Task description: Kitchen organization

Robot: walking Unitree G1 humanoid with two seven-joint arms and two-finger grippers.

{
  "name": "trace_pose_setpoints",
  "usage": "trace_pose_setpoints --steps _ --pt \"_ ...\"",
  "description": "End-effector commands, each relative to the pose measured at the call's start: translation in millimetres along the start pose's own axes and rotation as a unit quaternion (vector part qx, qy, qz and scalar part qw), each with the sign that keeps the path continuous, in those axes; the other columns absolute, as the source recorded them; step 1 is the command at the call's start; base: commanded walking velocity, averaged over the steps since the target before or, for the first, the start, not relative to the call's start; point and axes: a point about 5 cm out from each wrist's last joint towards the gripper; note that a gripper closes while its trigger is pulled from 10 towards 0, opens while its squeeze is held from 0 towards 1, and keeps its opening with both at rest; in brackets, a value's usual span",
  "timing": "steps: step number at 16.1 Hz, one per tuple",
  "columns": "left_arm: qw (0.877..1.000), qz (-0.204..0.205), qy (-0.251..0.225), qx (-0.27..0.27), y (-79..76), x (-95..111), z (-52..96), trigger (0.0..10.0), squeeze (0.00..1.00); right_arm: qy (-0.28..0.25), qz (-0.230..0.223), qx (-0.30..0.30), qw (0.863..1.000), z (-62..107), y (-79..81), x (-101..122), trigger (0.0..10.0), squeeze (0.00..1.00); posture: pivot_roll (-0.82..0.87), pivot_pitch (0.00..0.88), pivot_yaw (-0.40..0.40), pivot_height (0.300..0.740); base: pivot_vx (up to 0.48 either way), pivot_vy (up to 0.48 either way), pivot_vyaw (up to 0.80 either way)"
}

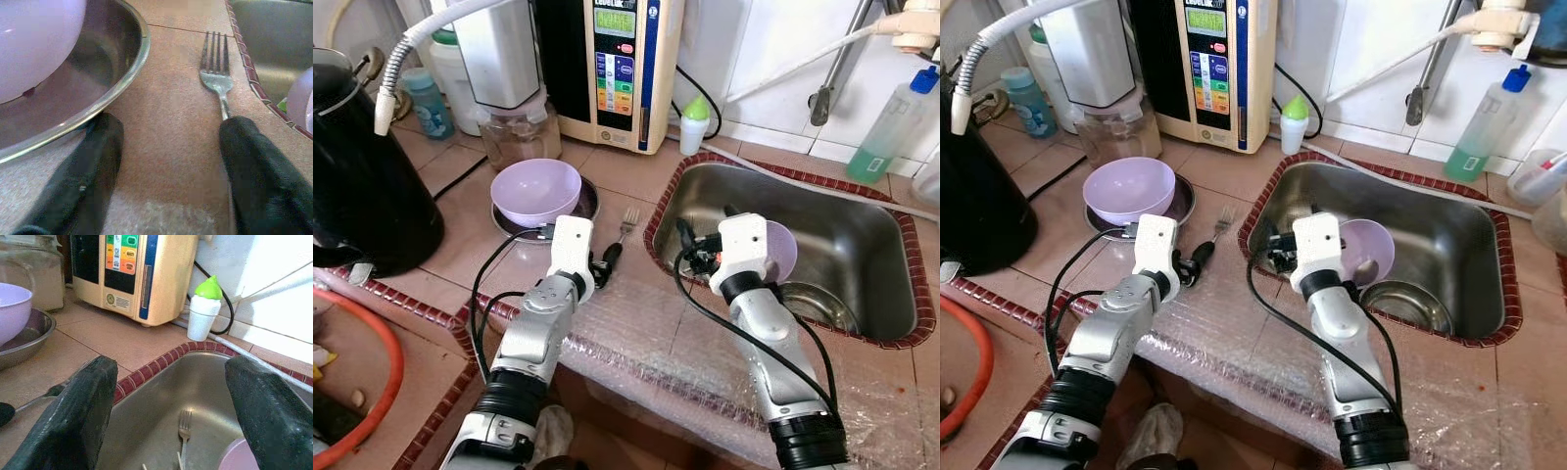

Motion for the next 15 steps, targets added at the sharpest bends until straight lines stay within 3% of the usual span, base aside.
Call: trace_pose_setpoints --steps 1,7,11,14,15 --pt "1.0 -0.014 0.001 -0.012 -4.5 0.8 -1.3 10.0 1.0 -0.012 0.003 -0.003 1.0 0.0 -0.9 5.6 10.0 0.0 -0.12 0.0 0.055 0.74 0.0 0.0 0.0" --pt "0.998 -0.06 -0.015 0.011 7.2 1.8 7.3 10.0 1.0 -0.015 0.011 -0.006 1.0 -0.6 -4.5 7.5 10.0 0.0 -0.13 0.0 0.052 0.74 0.0 0.0 0.0" --pt "0.995 -0.08 -0.047 0.035 17.3 16.7 12.8 10.0 1.0 -0.015 0.013 -0.009 1.0 -1.4 -6.7 6.7 10.0 0.0 -0.12 0.0 0.049 0.74 0.0 0.0 0.0" --pt "0.994 -0.091 -0.061 0.03 14.7 23.9 14.1 10.0 1.0 -0.016 0.015 -0.01 1.0 -1.8 -7.4 7.0 10.0 0.0 -0.12 0.0 0.049 0.74 0.0 0.0 0.0" --pt "0.995 -0.084 -0.052 0.02 12.4 21.9 13.6 10.0 0.0 -0.016 0.016 -0.011 1.0 -1.9 -7.5 7.2 10.0 0.0 -0.12 0.0 0.048 0.74 0.0 0.0 0.0"
Point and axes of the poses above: a point about 5 cm out from each wrist's last joint towards the gripper, its own z axis pointing back from the gripper into the wrist, its own x axis along the axis of the wrist's last joint, y = z × x, and after that the axes turned 2 degrees about -z, right-handed
